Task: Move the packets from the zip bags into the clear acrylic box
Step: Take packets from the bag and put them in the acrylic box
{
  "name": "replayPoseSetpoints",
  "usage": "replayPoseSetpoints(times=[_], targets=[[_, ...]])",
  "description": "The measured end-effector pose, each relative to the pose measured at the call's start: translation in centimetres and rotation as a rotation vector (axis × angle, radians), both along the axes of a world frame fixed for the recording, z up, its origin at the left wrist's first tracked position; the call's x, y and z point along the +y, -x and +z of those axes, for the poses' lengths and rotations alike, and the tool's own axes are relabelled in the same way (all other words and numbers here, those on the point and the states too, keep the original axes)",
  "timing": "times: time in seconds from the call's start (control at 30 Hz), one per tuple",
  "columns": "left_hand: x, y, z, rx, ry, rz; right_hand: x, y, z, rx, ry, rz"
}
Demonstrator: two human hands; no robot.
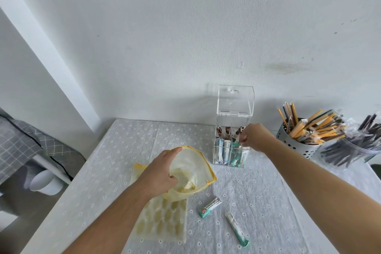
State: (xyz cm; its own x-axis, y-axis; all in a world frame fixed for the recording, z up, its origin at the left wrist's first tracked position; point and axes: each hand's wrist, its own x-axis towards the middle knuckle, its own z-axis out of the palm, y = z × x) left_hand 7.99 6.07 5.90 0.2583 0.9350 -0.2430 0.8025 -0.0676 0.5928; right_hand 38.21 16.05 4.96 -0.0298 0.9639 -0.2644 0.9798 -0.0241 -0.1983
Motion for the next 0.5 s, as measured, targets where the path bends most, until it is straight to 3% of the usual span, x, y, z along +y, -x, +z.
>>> replayPoseSetpoints(times=[0.2,0.5], targets=[[-0.3,-0.3,-0.1,0.022,-0.023,-0.018,-1.1,1.0,-0.8,-0.041,-0.047,-0.029],[-0.8,0.3,1.4,0.019,-0.048,-0.002,-2.9,1.5,2.3,0.171,-0.166,0.019]])
